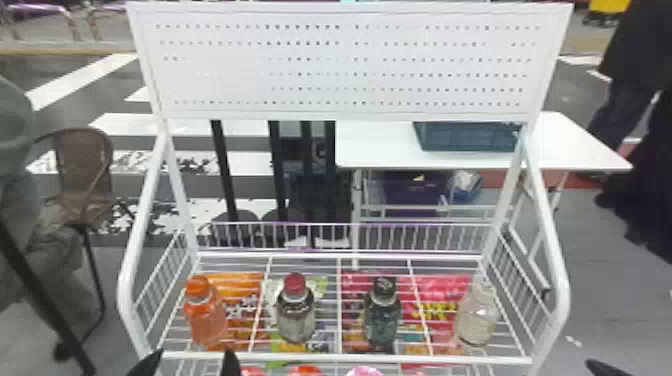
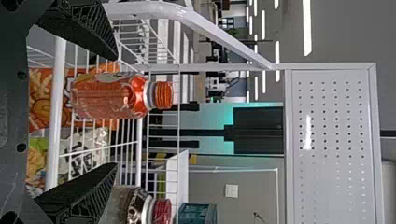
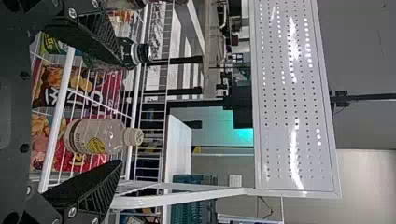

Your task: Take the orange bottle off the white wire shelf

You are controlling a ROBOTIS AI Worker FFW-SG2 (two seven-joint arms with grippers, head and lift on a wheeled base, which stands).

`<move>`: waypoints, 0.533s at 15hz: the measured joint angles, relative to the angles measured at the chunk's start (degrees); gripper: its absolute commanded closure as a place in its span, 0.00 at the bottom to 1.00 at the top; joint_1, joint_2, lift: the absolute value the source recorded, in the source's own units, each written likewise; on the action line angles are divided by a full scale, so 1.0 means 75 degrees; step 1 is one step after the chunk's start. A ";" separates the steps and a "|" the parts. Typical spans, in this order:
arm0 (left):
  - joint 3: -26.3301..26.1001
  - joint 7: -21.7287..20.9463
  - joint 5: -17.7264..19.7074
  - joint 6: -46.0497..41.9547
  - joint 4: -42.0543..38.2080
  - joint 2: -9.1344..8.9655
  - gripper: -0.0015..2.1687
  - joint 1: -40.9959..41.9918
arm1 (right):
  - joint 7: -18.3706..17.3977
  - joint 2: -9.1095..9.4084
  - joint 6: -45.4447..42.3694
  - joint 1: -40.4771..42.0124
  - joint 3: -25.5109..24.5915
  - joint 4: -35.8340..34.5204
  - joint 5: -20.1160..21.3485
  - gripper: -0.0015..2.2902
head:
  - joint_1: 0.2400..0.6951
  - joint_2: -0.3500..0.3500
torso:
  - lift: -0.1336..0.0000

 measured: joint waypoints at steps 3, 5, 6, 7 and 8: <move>0.0089 -0.0022 0.0021 -0.0540 0.0991 -0.0045 0.04 -0.0677 | 0.0004 0.0006 0.0000 0.0028 0.0018 -0.0034 0.0029 0.06 | 0.57 0.50 | 1.00; 0.0147 -0.0143 0.0047 -0.0601 0.1512 -0.0088 0.04 -0.1064 | 0.0005 -0.0001 -0.0005 0.0052 0.0022 -0.0043 0.0038 0.06 | 0.57 0.50 | 1.00; 0.0163 -0.0182 0.0073 -0.0618 0.1741 -0.0104 0.04 -0.1233 | 0.0006 -0.0004 -0.0003 0.0065 0.0017 -0.0049 0.0039 0.06 | 0.57 0.50 | 1.00; 0.0167 -0.0195 0.0095 -0.0628 0.1934 -0.0111 0.04 -0.1377 | 0.0002 -0.0007 -0.0001 0.0075 0.0014 -0.0052 0.0040 0.06 | 0.57 0.50 | 1.00; 0.0170 -0.0200 0.0117 -0.0633 0.2157 -0.0119 0.04 -0.1538 | 0.0001 -0.0012 -0.0001 0.0088 0.0012 -0.0060 0.0046 0.06 | 0.57 0.50 | 1.00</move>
